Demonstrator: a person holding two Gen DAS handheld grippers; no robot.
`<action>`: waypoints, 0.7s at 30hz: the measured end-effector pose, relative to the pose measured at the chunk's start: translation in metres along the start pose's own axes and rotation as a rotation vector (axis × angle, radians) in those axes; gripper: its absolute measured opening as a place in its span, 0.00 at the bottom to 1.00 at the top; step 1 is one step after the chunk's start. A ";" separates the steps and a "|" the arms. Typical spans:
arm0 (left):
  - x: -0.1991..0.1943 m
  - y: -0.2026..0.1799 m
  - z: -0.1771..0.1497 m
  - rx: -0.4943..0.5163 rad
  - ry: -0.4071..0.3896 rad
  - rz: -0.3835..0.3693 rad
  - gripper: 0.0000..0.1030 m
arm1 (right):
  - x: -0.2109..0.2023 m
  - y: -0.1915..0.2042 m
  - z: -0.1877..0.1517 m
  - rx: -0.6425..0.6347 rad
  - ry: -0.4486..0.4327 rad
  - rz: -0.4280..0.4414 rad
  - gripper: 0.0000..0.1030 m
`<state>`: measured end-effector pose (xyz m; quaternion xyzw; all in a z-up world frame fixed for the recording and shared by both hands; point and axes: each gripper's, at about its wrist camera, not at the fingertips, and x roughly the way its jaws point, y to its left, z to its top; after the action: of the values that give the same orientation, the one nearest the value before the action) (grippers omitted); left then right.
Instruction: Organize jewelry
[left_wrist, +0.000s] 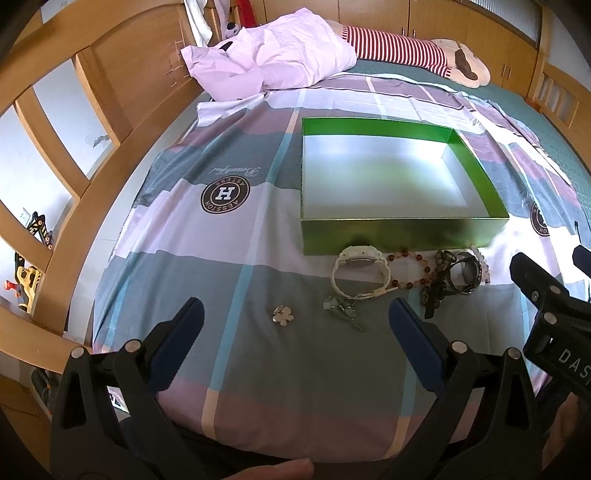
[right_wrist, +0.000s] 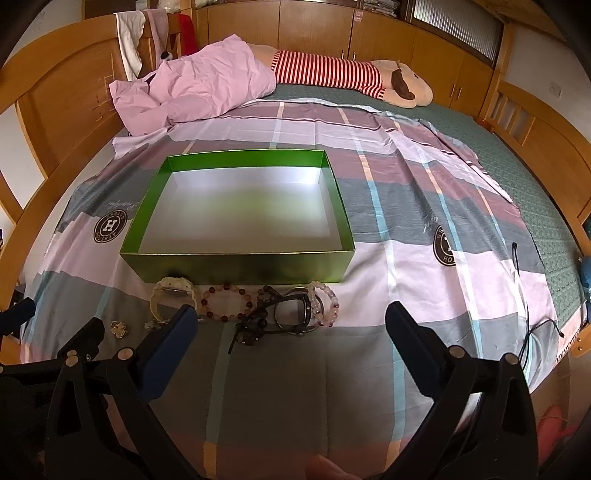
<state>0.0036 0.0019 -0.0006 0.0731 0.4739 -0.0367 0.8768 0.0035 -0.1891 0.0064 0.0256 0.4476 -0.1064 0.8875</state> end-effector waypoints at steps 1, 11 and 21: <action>0.000 0.000 0.000 0.000 0.000 0.000 0.96 | 0.000 0.000 0.000 0.000 0.000 0.000 0.97; 0.003 0.001 -0.002 0.004 0.010 -0.001 0.96 | 0.003 0.001 -0.001 0.011 0.011 0.008 0.97; 0.006 -0.003 -0.003 0.015 0.021 0.004 0.96 | 0.005 0.000 -0.002 0.017 0.016 0.016 0.97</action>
<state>0.0037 -0.0003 -0.0076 0.0810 0.4826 -0.0376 0.8713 0.0045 -0.1893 0.0014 0.0377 0.4534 -0.1028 0.8846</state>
